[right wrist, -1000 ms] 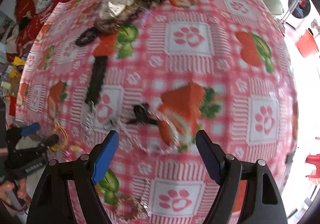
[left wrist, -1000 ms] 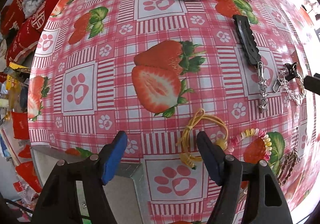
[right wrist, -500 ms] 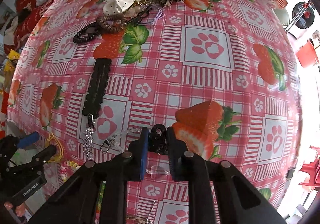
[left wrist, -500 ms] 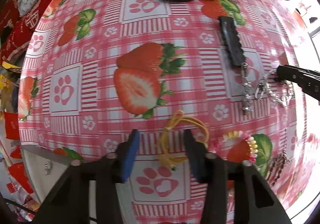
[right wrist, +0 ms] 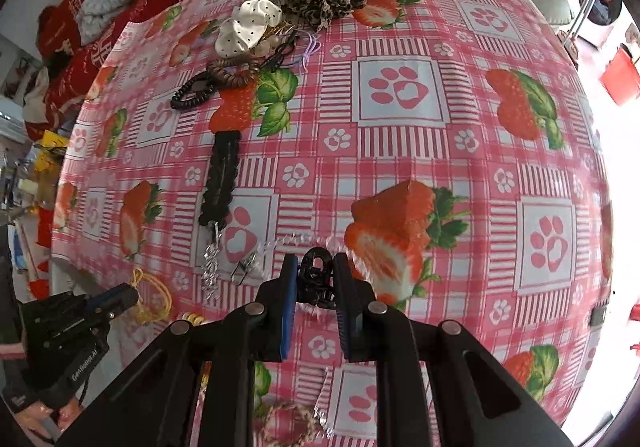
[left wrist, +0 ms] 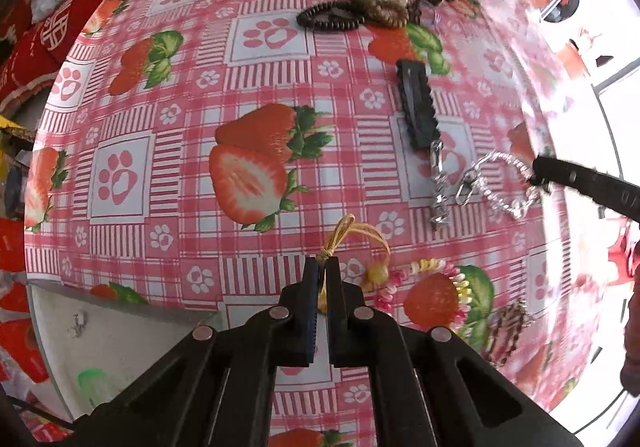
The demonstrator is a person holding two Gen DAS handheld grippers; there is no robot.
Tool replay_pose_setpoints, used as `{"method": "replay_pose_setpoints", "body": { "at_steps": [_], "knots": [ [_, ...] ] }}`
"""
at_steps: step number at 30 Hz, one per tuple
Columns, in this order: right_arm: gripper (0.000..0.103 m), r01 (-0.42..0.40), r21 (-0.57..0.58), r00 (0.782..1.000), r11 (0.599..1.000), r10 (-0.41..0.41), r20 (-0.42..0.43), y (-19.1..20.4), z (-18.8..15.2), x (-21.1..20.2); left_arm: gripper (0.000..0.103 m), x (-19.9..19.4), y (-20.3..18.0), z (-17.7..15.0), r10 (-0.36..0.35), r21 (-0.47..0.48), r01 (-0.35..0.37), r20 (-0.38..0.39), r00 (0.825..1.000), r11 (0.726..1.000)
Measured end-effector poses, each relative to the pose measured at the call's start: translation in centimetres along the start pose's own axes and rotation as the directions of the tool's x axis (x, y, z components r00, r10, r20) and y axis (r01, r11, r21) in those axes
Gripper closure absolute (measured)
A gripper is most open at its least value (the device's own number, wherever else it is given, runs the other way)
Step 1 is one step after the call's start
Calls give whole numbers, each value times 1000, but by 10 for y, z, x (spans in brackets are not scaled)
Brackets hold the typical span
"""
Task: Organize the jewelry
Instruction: 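Lift the yellow hair tie and black claw clip and carry both toward the white tray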
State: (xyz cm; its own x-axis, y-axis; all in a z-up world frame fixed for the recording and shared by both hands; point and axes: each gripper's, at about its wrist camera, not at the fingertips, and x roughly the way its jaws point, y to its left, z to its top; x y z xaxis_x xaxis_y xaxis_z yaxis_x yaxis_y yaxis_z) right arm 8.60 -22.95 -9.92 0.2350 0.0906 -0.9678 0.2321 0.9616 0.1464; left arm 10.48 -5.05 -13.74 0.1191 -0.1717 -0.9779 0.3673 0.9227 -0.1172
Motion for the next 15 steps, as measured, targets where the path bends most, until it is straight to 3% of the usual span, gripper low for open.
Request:
{"method": "replay_pose_setpoints", "body": {
  "at_steps": [9, 15],
  "knots": [
    [84, -12, 2, 1000, 1000, 12, -17, 5, -19, -20, 94, -44, 11, -17, -28, -20, 30, 64, 998, 999],
    [84, -10, -22, 1000, 1000, 10, -25, 21, -28, -27, 94, -53, 44, -27, -28, -41, 31, 82, 996, 999]
  ]
}}
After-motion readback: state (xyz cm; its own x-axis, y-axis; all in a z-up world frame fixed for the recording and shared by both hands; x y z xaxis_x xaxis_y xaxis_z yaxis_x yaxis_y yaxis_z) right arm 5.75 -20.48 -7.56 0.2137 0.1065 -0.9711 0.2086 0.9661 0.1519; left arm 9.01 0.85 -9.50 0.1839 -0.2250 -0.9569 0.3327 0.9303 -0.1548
